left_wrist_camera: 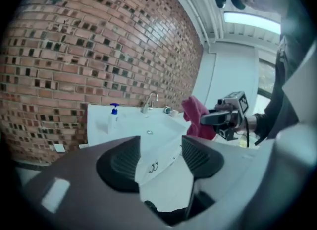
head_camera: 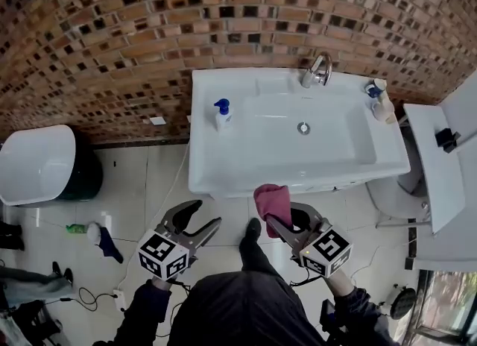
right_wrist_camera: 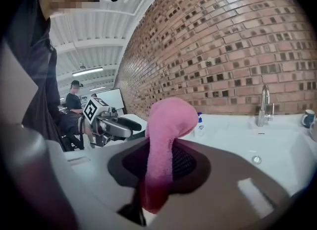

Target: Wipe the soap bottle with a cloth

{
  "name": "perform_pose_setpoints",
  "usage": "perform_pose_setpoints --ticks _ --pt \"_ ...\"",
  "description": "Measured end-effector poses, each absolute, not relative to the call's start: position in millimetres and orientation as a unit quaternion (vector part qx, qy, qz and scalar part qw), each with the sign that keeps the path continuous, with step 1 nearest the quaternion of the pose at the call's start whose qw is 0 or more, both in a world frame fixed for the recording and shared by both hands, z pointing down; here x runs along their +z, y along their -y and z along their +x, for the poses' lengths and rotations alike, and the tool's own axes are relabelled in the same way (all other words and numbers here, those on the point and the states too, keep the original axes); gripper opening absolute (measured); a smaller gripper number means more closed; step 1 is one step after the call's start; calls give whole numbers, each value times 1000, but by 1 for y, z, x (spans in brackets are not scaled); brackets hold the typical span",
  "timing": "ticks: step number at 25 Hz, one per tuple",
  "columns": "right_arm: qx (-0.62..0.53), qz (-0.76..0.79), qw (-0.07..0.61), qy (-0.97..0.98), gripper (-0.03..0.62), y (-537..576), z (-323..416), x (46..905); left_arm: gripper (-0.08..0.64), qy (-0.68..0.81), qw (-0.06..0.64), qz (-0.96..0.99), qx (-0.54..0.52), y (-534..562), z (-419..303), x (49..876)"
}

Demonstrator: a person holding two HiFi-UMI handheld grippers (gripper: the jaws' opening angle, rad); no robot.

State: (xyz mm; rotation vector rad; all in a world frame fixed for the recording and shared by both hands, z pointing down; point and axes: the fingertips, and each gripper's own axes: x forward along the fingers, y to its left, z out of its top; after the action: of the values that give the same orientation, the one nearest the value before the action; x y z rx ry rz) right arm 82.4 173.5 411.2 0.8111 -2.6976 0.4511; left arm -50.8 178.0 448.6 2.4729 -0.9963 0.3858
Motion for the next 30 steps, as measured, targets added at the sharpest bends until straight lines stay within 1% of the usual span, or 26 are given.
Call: perform_pose_setpoints --ticks 4,12,16,23,24,25,30 --pt "168 275 136 937 87 -112 91 419 273 385 235 879 152 -108 -43 461" --pt "199 271 139 931 87 -19 89 441 275 400 216 866 208 -14 -50 492" --pt "199 285 161 924 87 20 78 452 275 387 193 868 242 25 -61 516" --pt "218 303 219 902 87 77 60 482 272 356 187 882 247 80 -76 544" --pt "229 303 227 897 87 81 57 490 262 350 193 883 246 83 -77 549" --pt "240 304 236 891 87 85 54 499 220 345 197 885 245 86 -77 554" --pt "311 313 257 860 87 115 39 541 202 311 190 894 261 107 -70 570"
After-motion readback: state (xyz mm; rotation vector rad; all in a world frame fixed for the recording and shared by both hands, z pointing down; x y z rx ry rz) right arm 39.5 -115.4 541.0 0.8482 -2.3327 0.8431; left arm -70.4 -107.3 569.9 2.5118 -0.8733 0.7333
